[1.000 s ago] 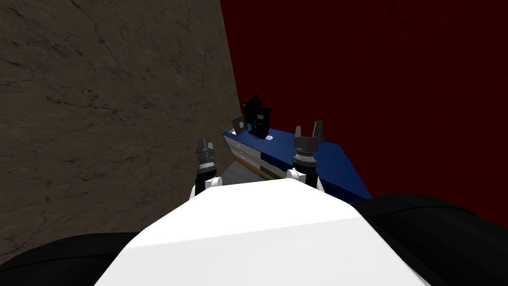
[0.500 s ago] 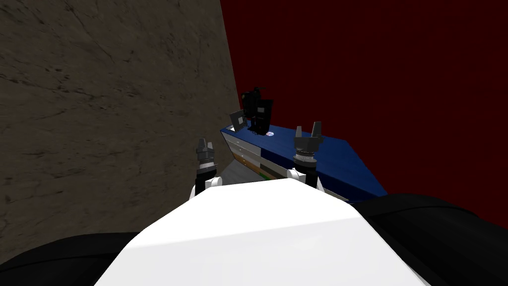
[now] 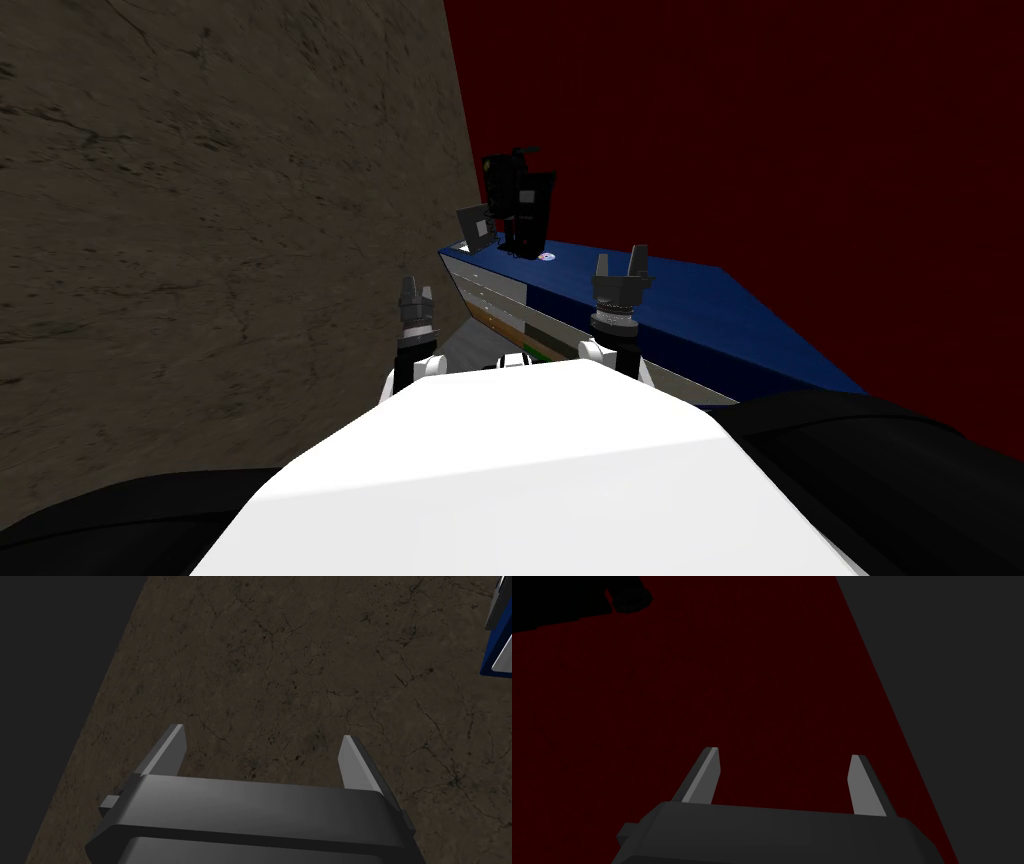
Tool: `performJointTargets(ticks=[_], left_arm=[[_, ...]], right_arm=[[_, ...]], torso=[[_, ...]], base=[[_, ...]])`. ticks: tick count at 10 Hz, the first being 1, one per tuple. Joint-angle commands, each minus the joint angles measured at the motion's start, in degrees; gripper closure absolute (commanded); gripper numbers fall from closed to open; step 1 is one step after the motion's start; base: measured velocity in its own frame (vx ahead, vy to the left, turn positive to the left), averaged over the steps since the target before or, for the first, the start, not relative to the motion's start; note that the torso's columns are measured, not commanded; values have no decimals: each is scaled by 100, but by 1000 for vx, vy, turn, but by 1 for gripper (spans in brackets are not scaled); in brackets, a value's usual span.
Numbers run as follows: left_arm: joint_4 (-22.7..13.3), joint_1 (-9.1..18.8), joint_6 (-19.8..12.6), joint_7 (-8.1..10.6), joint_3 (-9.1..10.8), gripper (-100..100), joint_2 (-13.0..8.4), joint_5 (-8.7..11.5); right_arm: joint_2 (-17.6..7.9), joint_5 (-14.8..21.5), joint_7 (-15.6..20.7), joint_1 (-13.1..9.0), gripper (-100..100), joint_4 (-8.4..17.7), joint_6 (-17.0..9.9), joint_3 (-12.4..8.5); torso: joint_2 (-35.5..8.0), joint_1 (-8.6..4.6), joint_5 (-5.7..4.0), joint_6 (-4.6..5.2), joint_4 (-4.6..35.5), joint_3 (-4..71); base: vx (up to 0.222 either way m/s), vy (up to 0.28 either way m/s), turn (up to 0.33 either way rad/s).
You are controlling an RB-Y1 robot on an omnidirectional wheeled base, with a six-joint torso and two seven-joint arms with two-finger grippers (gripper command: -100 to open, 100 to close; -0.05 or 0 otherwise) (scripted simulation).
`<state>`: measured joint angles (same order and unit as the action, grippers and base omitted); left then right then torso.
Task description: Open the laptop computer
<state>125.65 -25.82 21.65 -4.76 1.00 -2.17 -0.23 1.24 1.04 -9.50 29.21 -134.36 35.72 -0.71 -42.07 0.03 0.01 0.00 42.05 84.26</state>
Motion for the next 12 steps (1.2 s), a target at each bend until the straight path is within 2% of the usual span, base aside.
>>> performJointTargets(ticks=[1, 5, 7, 8, 10, 11, 12], left_arm=[[-217, 282, -156, -8, 10, -100, -320, -65], [-740, 998, -548, -41, 25, -100, -589, -241], [-1059, 1402, -793, -62, 35, -100, -648, -352], [-1059, 1479, -793, -62, 35, -100, -648, -352], [-1406, 1875, -1064, -86, 46, -100, -685, -476], [-1406, 1990, -1064, -86, 46, -100, -685, -476], [-1591, 2214, -1209, -98, 52, -100, -696, -541]], right_arm=[[0, 0, 0, 0, 0, 0, 0, 0], [0, 0, 0, 0, 0, 0, 0, 0], [0, 0, 0, 0, 0, 0, 0, 0], [0, 0, 0, 0, 0, 0, 0, 0], [0, 0, 0, 0, 0, 0, 0, 0], [0, 0, 0, 0, 0, 0, 0, 0], [0, 0, 0, 0, 0, 0, 0, 0]], torso=[[-13, 0, 0, 0, 16, 26], [-22, -3, -1, 0, 24, 31], [-20, -3, -1, 0, 23, 32], [-20, -3, -1, -1, 23, 31], [-25, -5, -2, 0, 25, 29], [-23, -3, -1, 0, 24, 30], [-24, -4, -1, -1, 24, 30]], base=[[10, 12, 2], [15, 18, 3], [24, 22, 5], [18, 16, 1], [15, 18, 5], [12, 15, -1], [16, 17, 7]])
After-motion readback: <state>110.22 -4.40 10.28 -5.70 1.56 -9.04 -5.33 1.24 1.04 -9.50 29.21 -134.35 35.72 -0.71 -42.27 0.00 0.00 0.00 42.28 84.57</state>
